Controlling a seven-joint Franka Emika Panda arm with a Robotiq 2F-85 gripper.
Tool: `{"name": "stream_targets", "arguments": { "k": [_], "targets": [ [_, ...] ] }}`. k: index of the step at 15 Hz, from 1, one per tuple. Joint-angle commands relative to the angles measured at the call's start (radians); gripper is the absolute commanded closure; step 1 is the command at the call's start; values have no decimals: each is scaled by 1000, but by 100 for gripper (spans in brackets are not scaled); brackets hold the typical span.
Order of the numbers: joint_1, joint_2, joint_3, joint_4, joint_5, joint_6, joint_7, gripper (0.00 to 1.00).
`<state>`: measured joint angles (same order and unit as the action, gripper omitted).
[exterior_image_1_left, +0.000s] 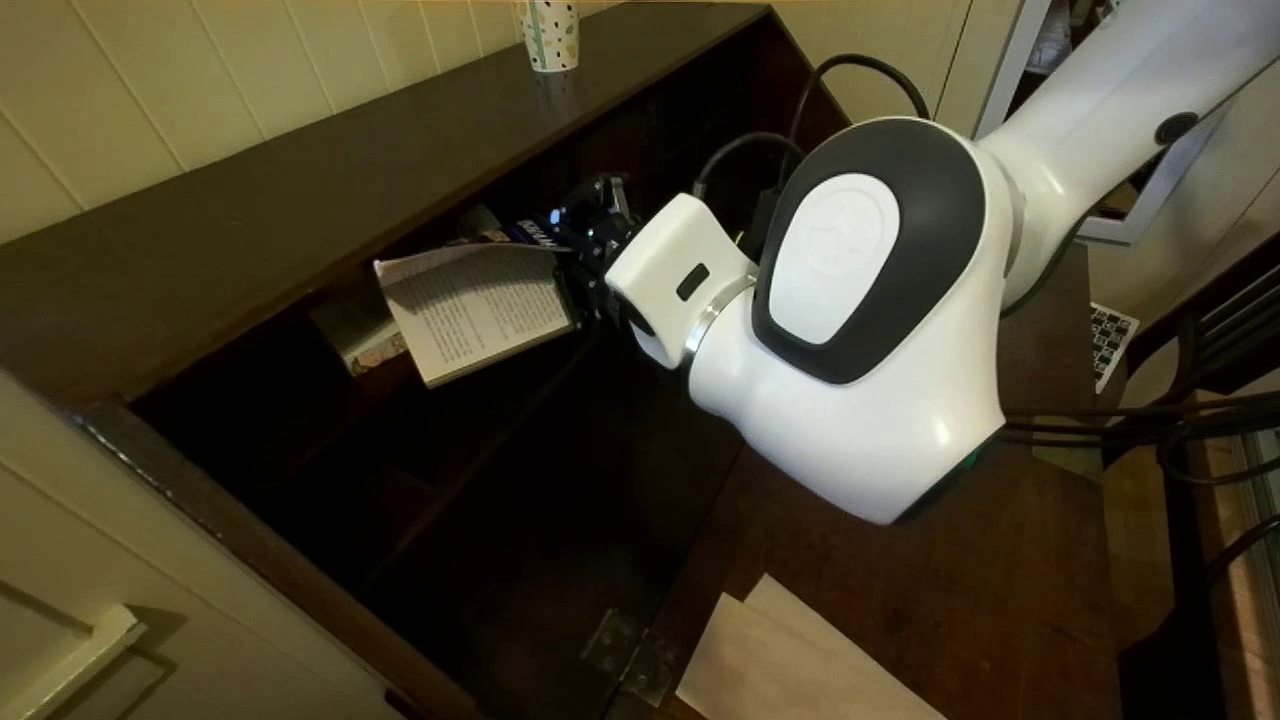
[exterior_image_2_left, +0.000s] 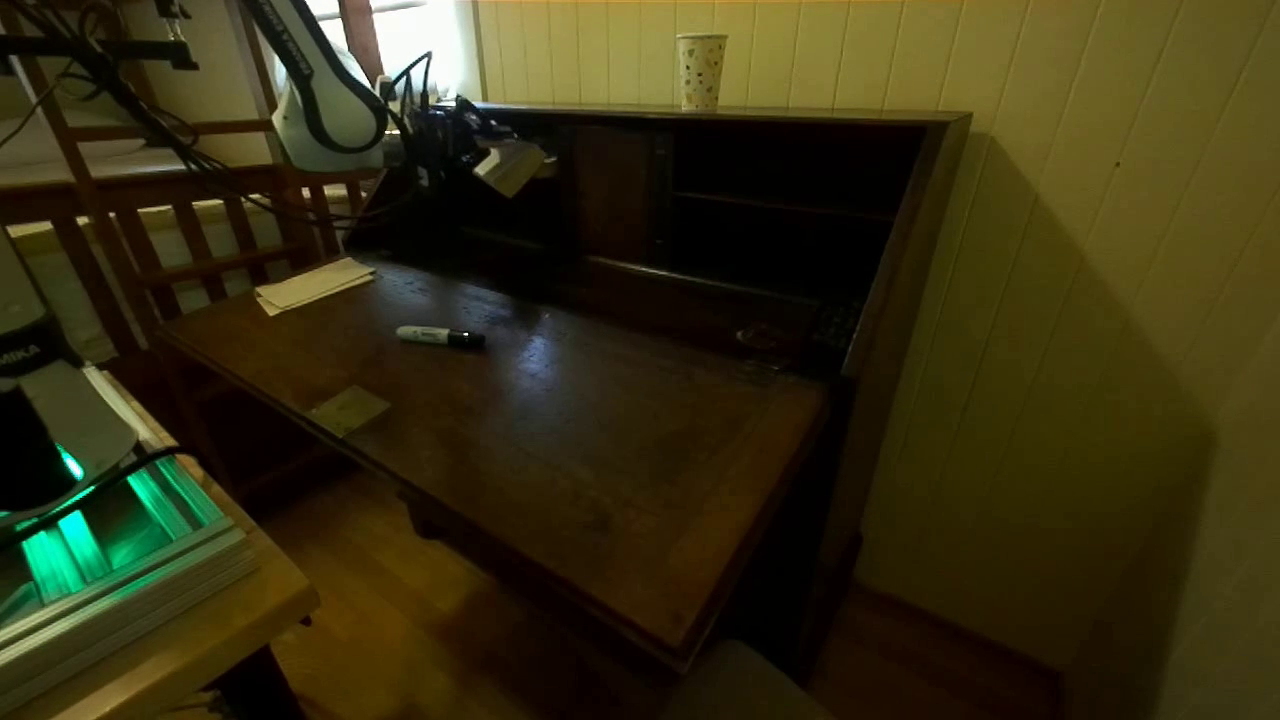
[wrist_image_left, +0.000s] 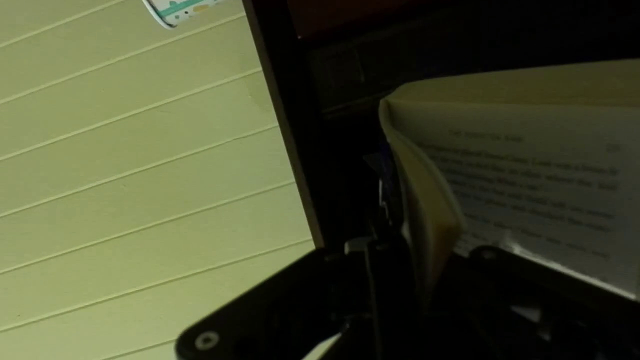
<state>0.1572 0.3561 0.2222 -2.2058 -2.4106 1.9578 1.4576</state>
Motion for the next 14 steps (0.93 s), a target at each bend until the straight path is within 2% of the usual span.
{"name": "stream_targets", "arguments": {
  "k": [1,5,7,10,14],
  "targets": [
    [-1,19,1,28,-73,-44,56,99],
    [11,34,-3,21,-146,-151,100,99],
    [122,49,-86,35,-97,-178,114,99],
    [217,102,-176,58,-96,-210,157,99],
    [256,167,-243,107,-101,-187,190,99]
  ]
}}
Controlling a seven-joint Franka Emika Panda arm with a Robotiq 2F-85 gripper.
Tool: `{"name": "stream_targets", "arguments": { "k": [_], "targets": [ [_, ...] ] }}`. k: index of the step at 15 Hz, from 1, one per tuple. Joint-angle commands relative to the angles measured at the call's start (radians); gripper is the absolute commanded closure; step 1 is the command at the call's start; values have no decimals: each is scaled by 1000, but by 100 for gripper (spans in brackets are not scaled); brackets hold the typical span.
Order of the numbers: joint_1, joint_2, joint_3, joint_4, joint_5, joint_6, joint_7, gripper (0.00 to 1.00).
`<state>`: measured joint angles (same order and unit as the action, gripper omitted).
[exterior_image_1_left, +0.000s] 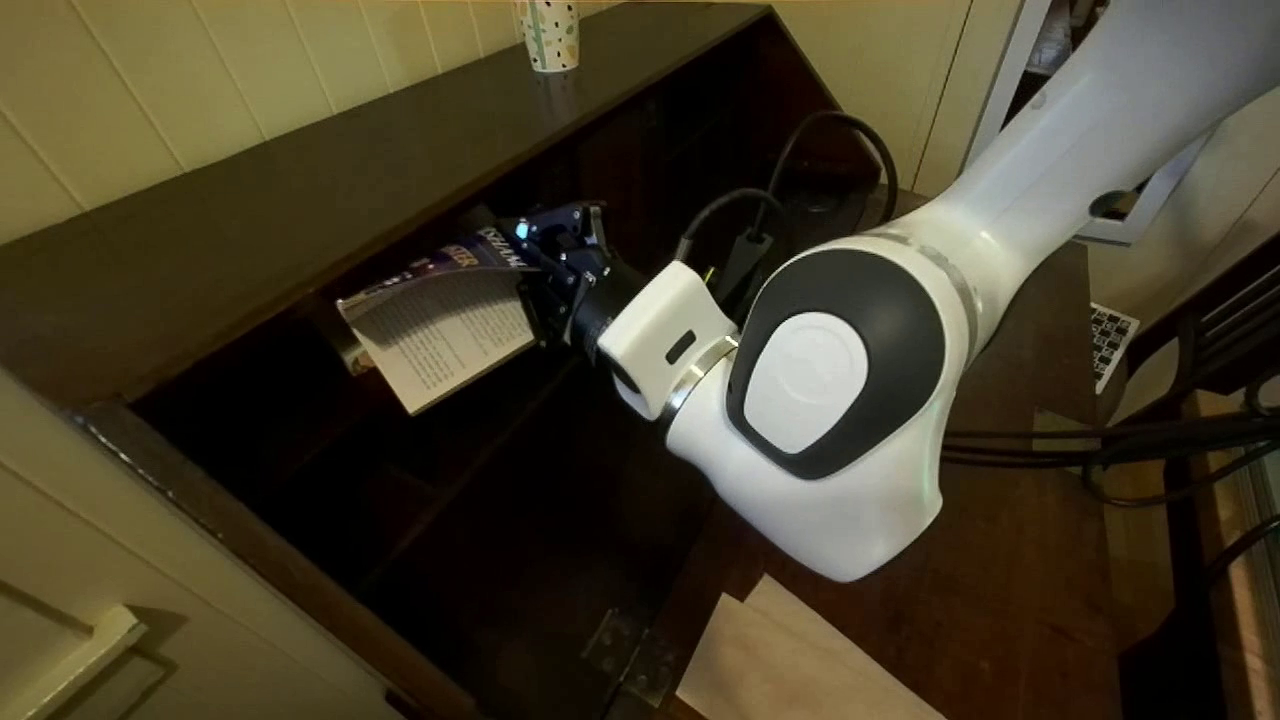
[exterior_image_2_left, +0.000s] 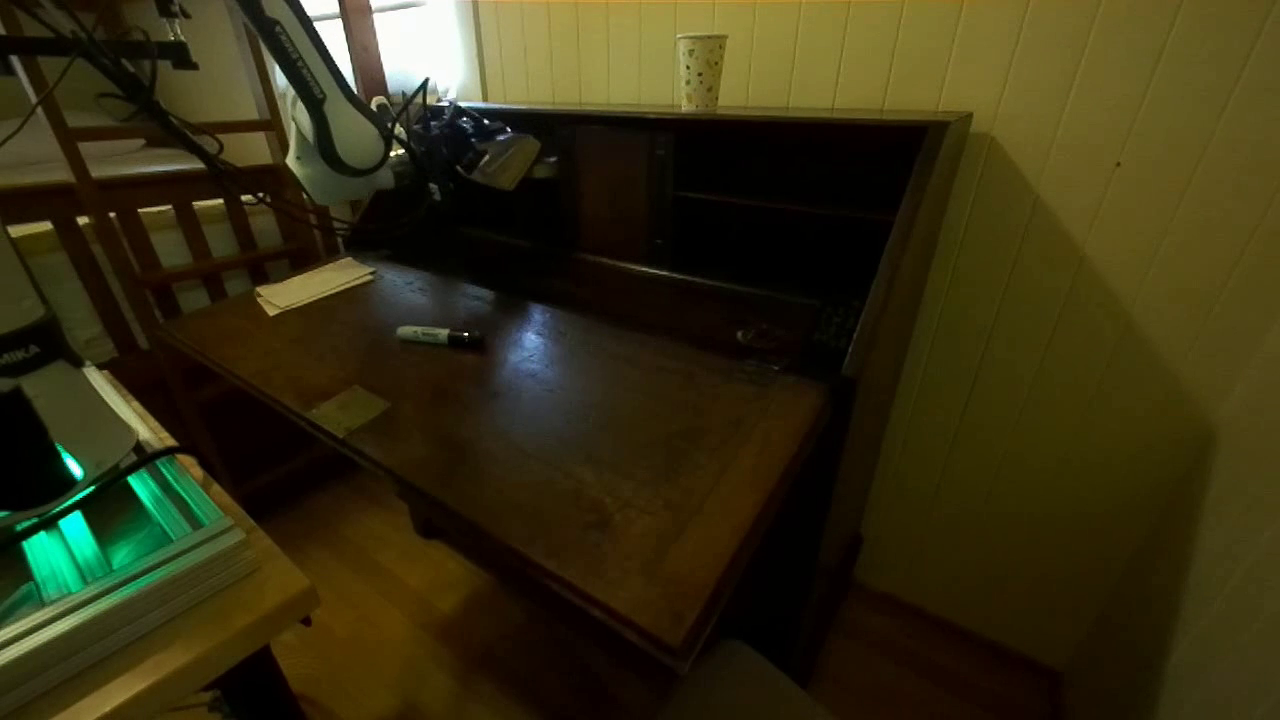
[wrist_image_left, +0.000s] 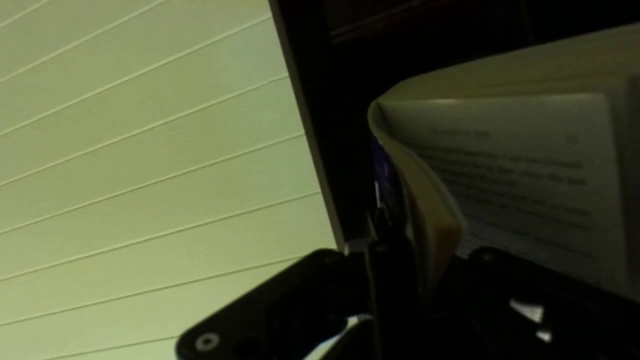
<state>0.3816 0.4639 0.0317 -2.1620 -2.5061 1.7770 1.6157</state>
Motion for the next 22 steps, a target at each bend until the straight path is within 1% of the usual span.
{"name": "stream_targets", "arguments": {
  "k": [1,5,7,15,19,22],
  "targets": [
    [31,71,-63,75,-5,-3,37,99],
    [19,92,-85,118,-5,0,54,99],
    [31,110,-107,142,-4,-4,53,99],
    [65,200,-154,232,-2,2,21,99],
    [59,215,-153,267,-2,7,15,99],
    [41,213,-137,282,6,28,7,99]
  ]
}}
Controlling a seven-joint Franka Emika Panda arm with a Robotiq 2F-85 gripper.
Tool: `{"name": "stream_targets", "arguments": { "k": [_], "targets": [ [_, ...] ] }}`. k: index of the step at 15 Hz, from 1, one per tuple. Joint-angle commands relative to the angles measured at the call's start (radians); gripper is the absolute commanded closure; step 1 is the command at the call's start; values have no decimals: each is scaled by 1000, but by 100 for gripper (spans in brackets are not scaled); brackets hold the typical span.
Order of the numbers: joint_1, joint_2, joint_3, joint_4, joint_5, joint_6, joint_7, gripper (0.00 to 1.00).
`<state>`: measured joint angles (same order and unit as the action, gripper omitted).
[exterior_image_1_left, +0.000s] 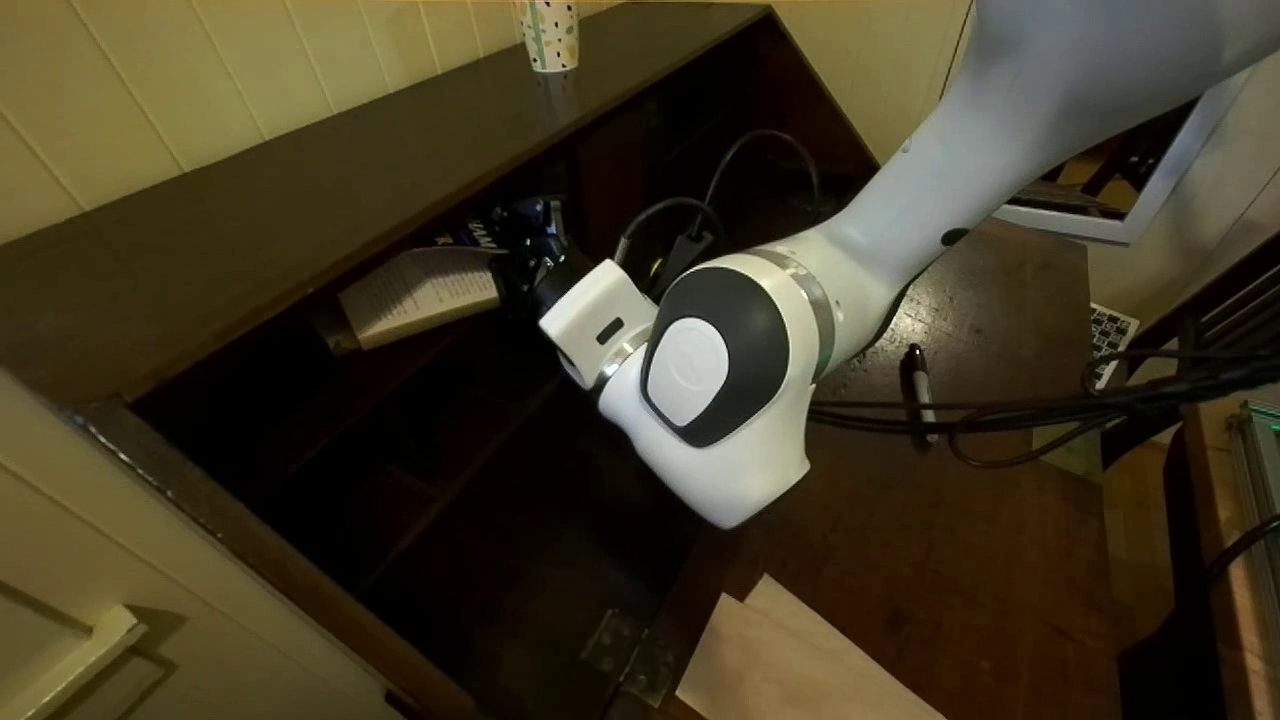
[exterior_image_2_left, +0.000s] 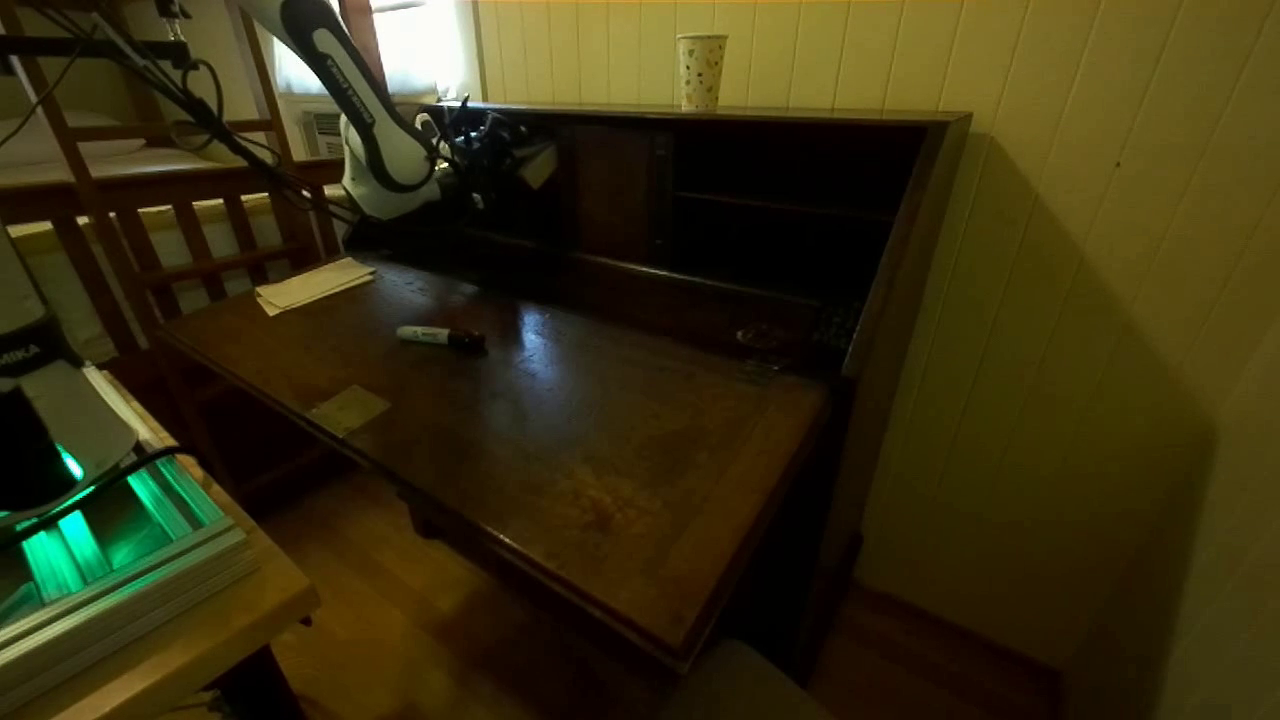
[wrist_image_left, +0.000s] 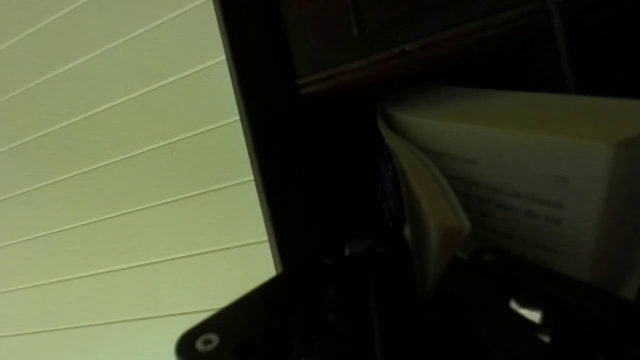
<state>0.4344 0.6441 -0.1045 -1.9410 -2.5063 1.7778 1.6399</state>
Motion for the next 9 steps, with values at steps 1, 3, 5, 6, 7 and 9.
{"name": "stream_targets", "arguments": {
  "k": [1,3,5,6,7,9],
  "targets": [
    [-13,34,1,67,10,36,-18,99],
    [-130,35,128,79,-22,17,-69,99],
    [-166,39,170,96,-15,24,-96,99],
    [-185,43,191,106,-14,24,-108,99],
    [-197,43,207,111,-10,30,-119,99],
    [-216,49,233,119,3,33,-133,99]
  ]
}}
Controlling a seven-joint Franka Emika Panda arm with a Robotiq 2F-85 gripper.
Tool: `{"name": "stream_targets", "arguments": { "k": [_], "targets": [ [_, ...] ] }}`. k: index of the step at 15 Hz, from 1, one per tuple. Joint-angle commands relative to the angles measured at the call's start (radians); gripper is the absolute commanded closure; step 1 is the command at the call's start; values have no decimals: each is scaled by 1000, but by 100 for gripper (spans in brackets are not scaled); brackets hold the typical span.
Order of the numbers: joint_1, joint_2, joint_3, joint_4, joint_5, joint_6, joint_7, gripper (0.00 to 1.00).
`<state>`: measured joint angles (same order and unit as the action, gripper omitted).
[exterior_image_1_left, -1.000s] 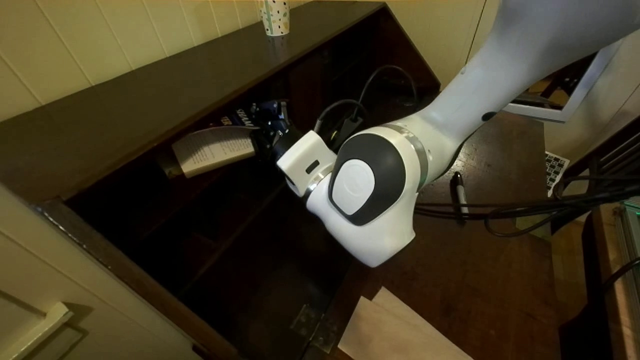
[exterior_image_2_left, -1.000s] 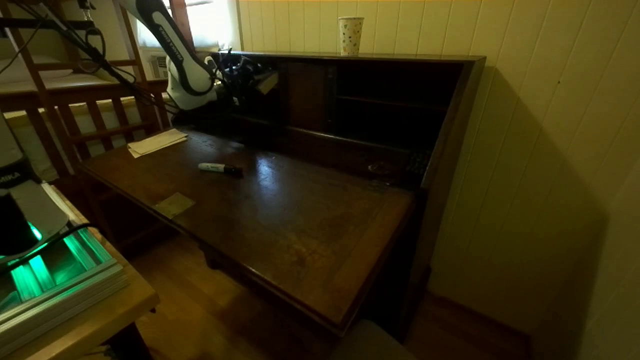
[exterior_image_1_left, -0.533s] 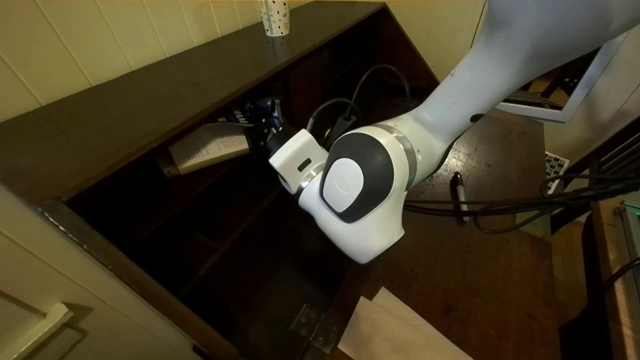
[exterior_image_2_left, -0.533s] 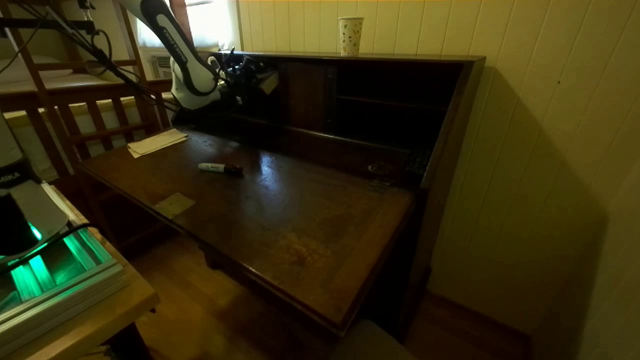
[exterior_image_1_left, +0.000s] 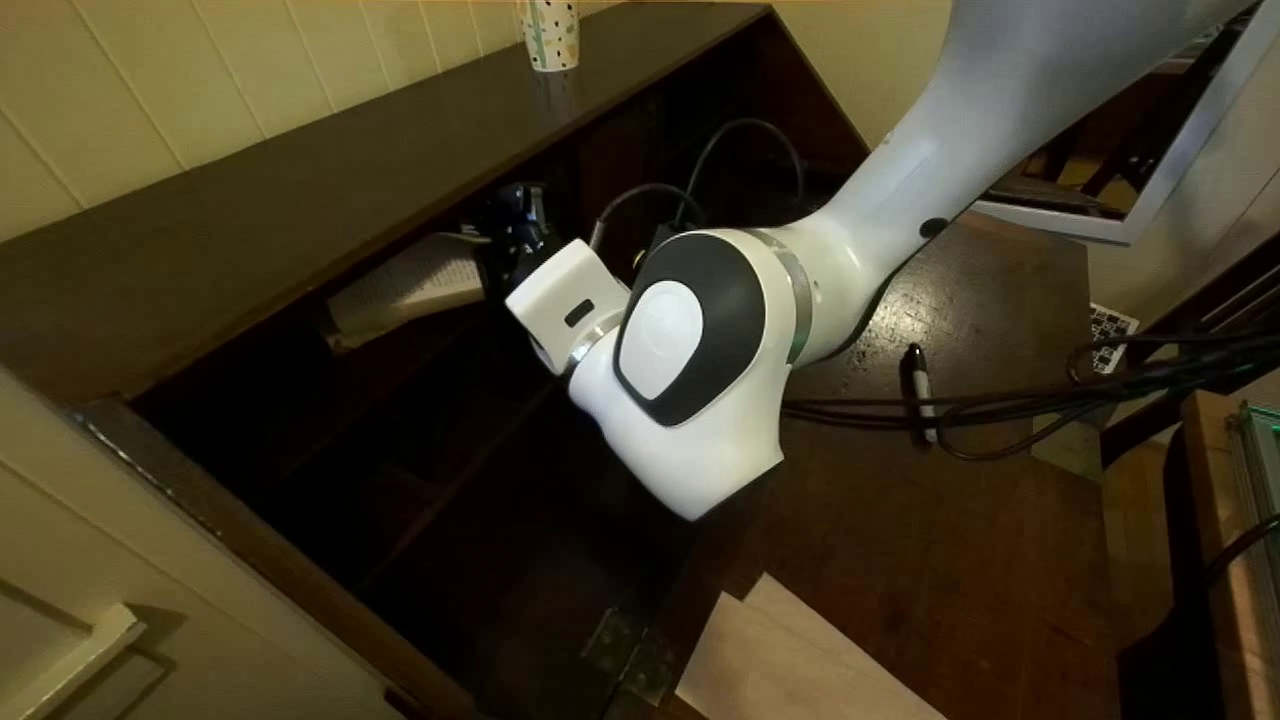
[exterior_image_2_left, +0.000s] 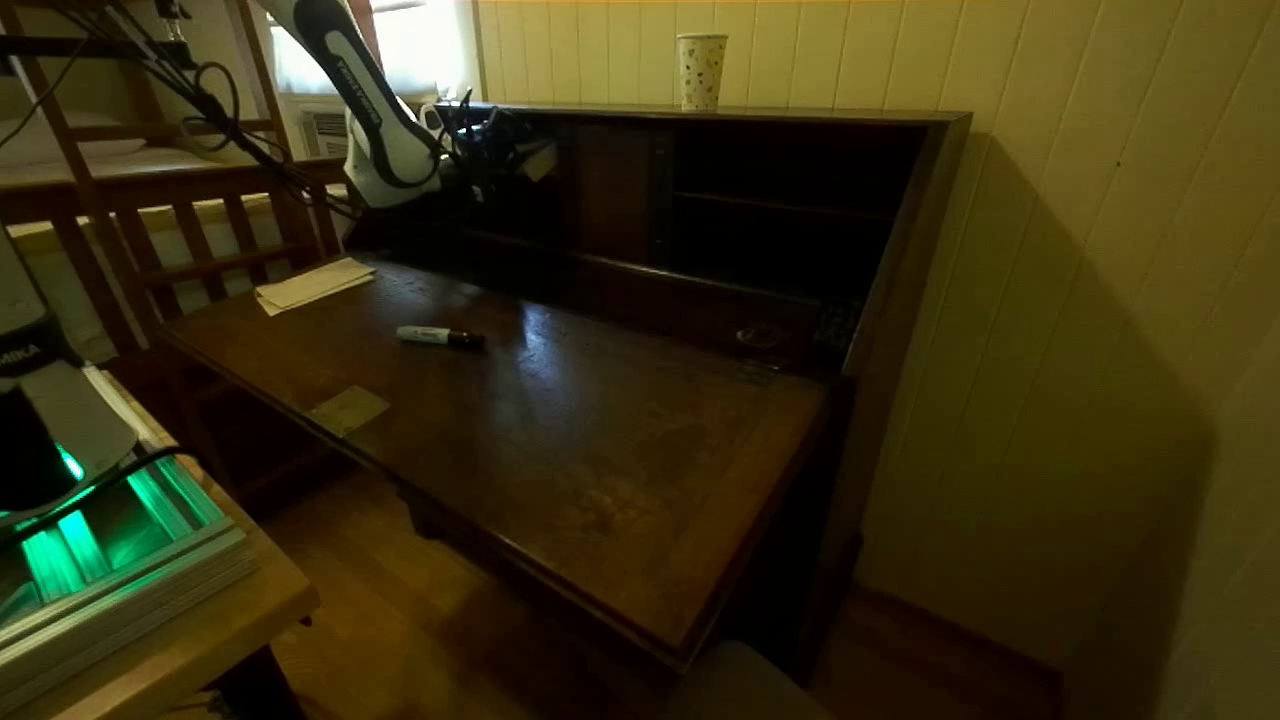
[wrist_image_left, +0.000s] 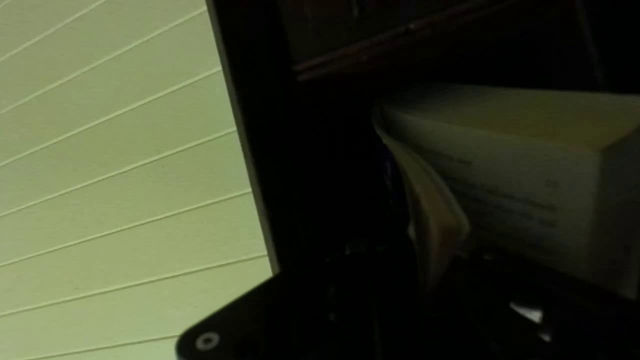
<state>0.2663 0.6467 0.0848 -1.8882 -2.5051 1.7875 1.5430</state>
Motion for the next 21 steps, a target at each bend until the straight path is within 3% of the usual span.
{"name": "stream_targets", "arguments": {
  "k": [1,3,5,12,16,21],
  "targets": [
    [-55,50,52,68,1,24,-38,99],
    [-63,52,65,68,3,24,-48,96],
    [-69,49,73,62,5,22,-50,71],
    [-83,31,115,36,104,33,-47,25],
    [-81,22,129,39,168,30,-42,14],
    [-78,17,138,46,220,38,-47,11]
  ]
}}
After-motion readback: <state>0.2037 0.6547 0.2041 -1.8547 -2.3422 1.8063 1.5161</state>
